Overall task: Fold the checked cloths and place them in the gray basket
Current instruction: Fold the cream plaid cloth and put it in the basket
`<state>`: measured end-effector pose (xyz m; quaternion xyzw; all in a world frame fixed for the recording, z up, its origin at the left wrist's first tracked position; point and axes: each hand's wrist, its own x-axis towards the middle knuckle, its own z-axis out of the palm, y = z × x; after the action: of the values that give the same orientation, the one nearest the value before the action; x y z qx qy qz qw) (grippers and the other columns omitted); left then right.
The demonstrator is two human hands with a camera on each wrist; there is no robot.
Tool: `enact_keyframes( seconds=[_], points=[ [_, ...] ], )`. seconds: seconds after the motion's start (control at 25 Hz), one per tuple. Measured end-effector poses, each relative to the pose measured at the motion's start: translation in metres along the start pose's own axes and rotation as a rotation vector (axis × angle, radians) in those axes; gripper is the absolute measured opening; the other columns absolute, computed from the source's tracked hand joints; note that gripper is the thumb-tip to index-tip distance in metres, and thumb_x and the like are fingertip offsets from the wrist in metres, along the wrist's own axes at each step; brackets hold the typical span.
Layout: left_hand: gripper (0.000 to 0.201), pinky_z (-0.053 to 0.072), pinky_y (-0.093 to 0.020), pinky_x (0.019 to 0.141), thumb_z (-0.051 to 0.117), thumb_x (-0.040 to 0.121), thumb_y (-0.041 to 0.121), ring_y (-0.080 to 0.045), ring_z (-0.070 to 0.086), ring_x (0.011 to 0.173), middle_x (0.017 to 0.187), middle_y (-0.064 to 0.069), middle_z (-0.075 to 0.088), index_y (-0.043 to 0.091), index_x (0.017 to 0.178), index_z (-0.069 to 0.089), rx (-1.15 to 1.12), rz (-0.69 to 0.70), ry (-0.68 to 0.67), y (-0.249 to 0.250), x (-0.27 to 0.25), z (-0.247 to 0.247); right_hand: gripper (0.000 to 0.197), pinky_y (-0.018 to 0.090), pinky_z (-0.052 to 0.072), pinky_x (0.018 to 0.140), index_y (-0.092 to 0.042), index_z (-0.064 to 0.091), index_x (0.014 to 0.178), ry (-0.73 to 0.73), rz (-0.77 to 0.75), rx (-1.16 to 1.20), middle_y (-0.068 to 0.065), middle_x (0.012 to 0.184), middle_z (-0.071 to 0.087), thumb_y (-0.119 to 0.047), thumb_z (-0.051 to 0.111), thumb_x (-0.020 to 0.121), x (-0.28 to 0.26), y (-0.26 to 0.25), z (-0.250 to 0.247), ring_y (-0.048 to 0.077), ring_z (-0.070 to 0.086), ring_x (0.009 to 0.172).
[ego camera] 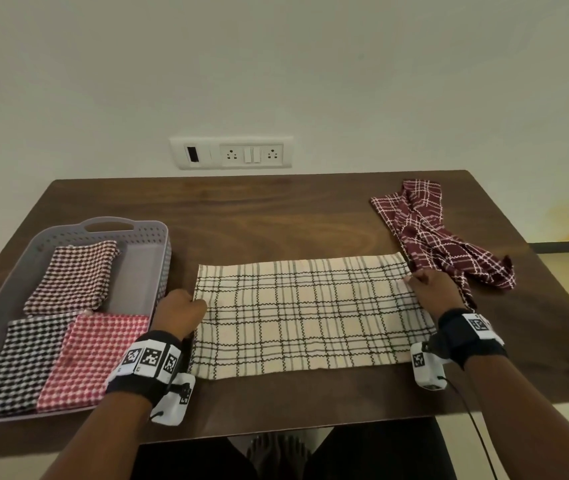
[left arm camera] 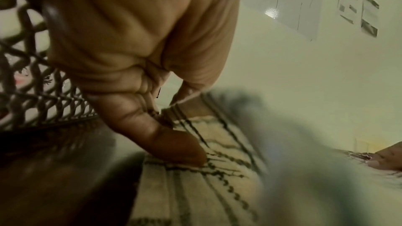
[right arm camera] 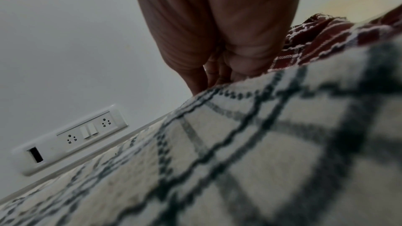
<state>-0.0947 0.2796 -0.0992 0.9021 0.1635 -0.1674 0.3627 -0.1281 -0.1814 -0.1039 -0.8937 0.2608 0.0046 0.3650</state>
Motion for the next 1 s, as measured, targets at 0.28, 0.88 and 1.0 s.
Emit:
enact_keyframes(
  seconds=[0.28,0.88,1.0],
  points=[
    [0.013,0.06,-0.048,0.081,0.054,0.087,0.009,-0.032,0.067,0.086,0.09,-0.017,0.068,0.0,0.086,0.064,-0.108,-0.077,-0.091,0.0,-0.011,-0.006,0.025,0.031,0.035,0.057,-0.002,0.057,0.07,0.002,0.049,-0.053,0.011,0.066,0.052,-0.018,0.061,0.09,0.001,-0.009,0.002,0.022,0.046,0.062],
    [0.038,0.048,-0.037,0.088,0.063,0.092,0.024,-0.031,0.062,0.104,0.112,-0.009,0.064,0.011,0.123,0.046,0.027,0.103,0.074,-0.003,-0.025,0.01,0.043,0.031,0.031,0.054,-0.012,0.045,0.067,-0.039,0.057,-0.154,0.005,0.065,0.047,-0.032,0.079,0.082,-0.002,-0.014,0.001,0.019,0.044,0.062],
    [0.055,0.046,-0.042,0.099,0.068,0.087,0.017,-0.031,0.056,0.118,0.131,-0.011,0.056,0.018,0.135,0.042,0.059,0.266,0.117,0.006,-0.016,0.014,0.04,0.032,0.035,0.057,-0.009,0.053,0.076,-0.063,0.056,-0.157,0.007,0.073,0.053,-0.035,0.082,0.078,-0.006,-0.014,-0.001,0.019,0.047,0.068]
  ],
)
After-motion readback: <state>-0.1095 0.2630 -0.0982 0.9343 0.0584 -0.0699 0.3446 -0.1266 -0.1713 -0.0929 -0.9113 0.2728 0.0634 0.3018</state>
